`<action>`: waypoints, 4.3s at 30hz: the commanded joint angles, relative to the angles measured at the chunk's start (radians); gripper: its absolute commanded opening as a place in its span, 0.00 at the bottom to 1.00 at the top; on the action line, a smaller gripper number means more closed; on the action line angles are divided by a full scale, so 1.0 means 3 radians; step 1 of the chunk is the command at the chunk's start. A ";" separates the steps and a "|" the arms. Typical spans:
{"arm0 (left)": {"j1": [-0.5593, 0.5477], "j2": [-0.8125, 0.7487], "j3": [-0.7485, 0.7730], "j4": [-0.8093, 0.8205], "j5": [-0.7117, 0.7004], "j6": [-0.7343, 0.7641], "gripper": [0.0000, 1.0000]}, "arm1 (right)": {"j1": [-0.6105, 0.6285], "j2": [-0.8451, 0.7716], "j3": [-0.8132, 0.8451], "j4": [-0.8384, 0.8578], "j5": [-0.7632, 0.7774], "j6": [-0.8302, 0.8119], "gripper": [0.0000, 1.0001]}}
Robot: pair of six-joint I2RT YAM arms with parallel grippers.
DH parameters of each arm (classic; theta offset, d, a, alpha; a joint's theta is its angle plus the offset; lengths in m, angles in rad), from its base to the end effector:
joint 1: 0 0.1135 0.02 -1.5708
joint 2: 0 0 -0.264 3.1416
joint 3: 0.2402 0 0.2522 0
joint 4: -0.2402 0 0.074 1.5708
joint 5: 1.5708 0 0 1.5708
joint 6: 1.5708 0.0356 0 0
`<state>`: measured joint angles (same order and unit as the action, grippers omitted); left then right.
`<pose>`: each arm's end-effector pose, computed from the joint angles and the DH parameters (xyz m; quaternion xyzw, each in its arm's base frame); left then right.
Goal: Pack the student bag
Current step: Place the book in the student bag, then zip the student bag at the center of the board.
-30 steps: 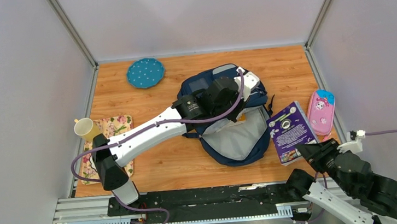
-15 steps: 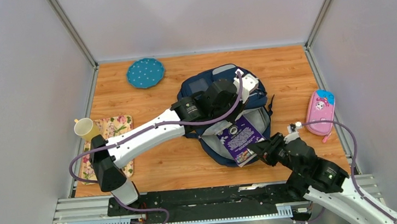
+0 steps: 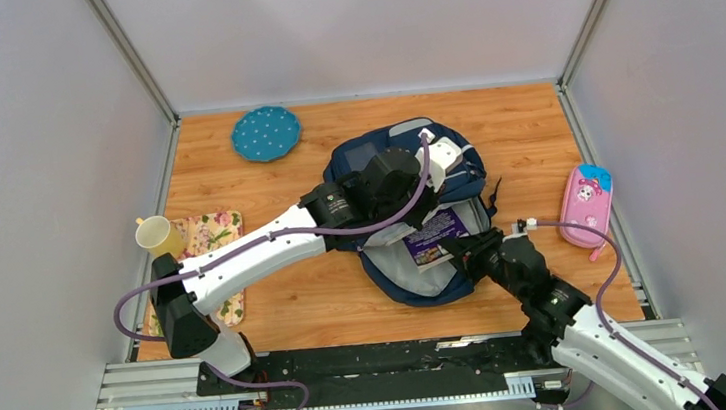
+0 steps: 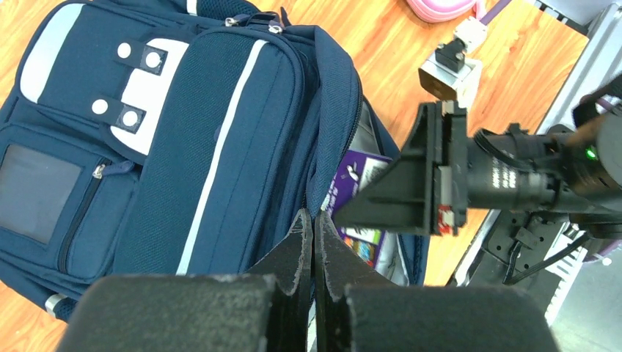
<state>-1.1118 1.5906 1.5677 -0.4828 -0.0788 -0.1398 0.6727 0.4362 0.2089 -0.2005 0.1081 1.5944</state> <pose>0.1652 -0.3280 0.3788 0.3844 0.7705 -0.2697 0.4311 0.1060 0.0795 0.1829 0.3997 0.7392 0.4701 0.2699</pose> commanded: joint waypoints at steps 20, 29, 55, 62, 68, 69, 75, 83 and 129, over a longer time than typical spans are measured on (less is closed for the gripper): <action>-0.0006 -0.0347 -0.0225 0.0766 0.0155 -0.0204 0.00 | -0.0453 0.2346 0.0317 0.1768 -0.0436 -0.0241 0.69; 0.0035 -0.0357 -0.0322 0.0806 0.0165 -0.0199 0.00 | -0.0453 0.1139 0.0061 0.0791 -0.0366 -0.0569 0.78; 0.0040 -0.0556 -0.0684 0.0847 0.0232 -0.0337 0.00 | -0.0652 0.2704 0.0900 0.1583 -0.0672 -0.0963 0.18; 0.0065 -0.0649 -0.0920 0.1001 0.0196 -0.0403 0.00 | -0.0642 0.1263 0.0531 0.0277 -0.0704 -0.1417 0.59; 0.0071 -0.0593 -0.0925 0.1052 0.0222 -0.0413 0.00 | -0.0637 -0.0042 0.0695 -0.1289 0.0048 -0.1684 0.60; 0.0076 -0.0582 -0.0930 0.1047 0.0222 -0.0413 0.00 | -0.0642 -0.0144 0.0705 -0.1396 0.0180 -0.1694 0.60; 0.0076 -0.0460 -0.0910 0.0920 0.0742 -0.0388 0.22 | -0.0642 -0.0105 0.0843 -0.1903 0.0503 -0.1694 0.65; 0.0086 -0.1006 -0.1252 0.0720 0.0336 -0.0271 0.73 | -0.0647 -0.0227 0.0991 -0.2124 0.0647 -0.1786 0.71; 0.2361 -0.0573 -0.3548 0.2534 0.1858 -0.2024 0.48 | -0.0785 0.0658 0.0715 -0.1081 -0.0033 -0.1848 0.75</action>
<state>-0.4095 1.3834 0.4961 0.2035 0.4522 -0.7319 0.4435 0.6209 0.3935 -0.5564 0.0956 1.0664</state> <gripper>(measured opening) 0.480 0.746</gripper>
